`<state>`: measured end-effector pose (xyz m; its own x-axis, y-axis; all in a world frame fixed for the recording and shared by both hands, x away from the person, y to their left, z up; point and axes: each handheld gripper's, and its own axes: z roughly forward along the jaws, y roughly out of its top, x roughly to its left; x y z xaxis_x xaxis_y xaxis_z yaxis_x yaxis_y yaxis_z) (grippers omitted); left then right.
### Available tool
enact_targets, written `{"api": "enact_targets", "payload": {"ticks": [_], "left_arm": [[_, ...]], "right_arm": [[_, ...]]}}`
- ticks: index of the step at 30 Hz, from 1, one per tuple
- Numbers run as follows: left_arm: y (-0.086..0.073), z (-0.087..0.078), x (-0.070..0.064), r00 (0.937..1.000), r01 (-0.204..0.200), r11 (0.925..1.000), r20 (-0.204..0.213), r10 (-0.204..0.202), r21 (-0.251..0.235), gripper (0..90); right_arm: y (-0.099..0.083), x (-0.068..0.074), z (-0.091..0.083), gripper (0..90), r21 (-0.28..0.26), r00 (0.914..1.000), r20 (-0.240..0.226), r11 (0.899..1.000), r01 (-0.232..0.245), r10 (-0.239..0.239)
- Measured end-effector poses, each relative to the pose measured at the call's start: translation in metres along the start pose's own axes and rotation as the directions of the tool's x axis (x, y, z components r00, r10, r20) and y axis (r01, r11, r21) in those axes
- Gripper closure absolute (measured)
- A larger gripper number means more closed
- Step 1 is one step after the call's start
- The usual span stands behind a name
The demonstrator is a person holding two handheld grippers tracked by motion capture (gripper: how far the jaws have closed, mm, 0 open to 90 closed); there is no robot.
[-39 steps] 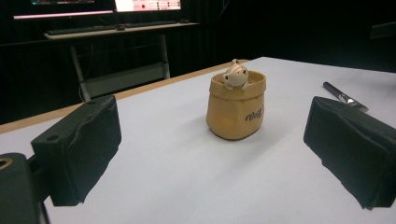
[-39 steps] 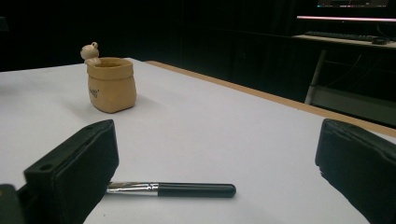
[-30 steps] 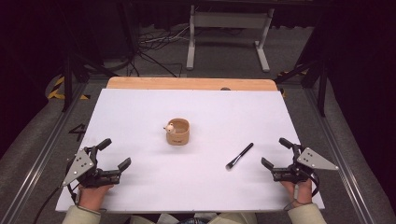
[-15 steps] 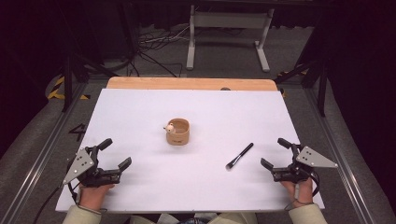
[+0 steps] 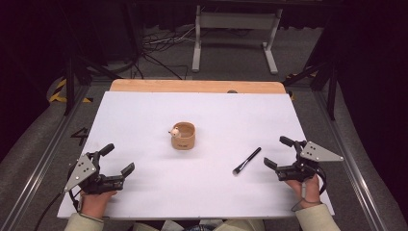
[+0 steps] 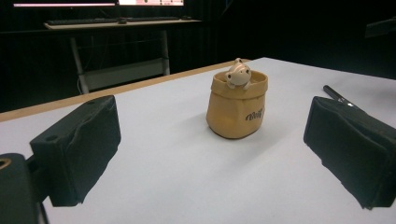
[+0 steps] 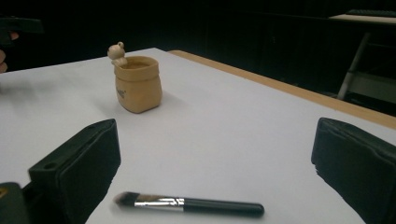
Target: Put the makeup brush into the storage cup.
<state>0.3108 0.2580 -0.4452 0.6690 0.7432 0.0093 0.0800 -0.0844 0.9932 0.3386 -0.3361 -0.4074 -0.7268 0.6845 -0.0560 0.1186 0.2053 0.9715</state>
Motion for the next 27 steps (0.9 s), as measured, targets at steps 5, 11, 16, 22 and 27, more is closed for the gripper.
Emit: {"api": "enact_targets", "payload": {"ticks": [5,11,16,22,27], "left_arm": [[0.000,0.000,-0.001,1.0000,0.000,1.0000,0.002,0.000,0.000,4.6],[0.000,-0.001,0.000,1.0000,0.002,1.0000,0.004,-0.002,-0.003,4.6],[0.000,-0.001,0.000,1.0000,0.002,1.0000,0.006,-0.002,-0.005,4.9],[0.000,-0.001,0.000,1.0000,0.003,1.0000,0.005,-0.003,-0.003,4.7],[0.000,-0.001,-0.001,1.0000,0.003,1.0000,0.009,-0.003,0.002,4.6]], "right_arm": [[0.015,0.001,0.013,2.0,-0.011,0.9987,-0.045,1.000,0.023,-0.023],[0.023,-0.004,0.031,2.3,0.045,0.9953,-0.096,0.999,0.013,-0.009],[0.034,-0.010,0.039,2.4,0.102,0.9960,-0.089,0.995,0.015,-0.006],[0.047,-0.014,0.044,3.1,0.173,0.9947,-0.093,0.983,0.061,-0.045],[0.054,-0.015,0.052,3.3,0.282,0.9905,-0.107,0.953,0.114,-0.087]]}}
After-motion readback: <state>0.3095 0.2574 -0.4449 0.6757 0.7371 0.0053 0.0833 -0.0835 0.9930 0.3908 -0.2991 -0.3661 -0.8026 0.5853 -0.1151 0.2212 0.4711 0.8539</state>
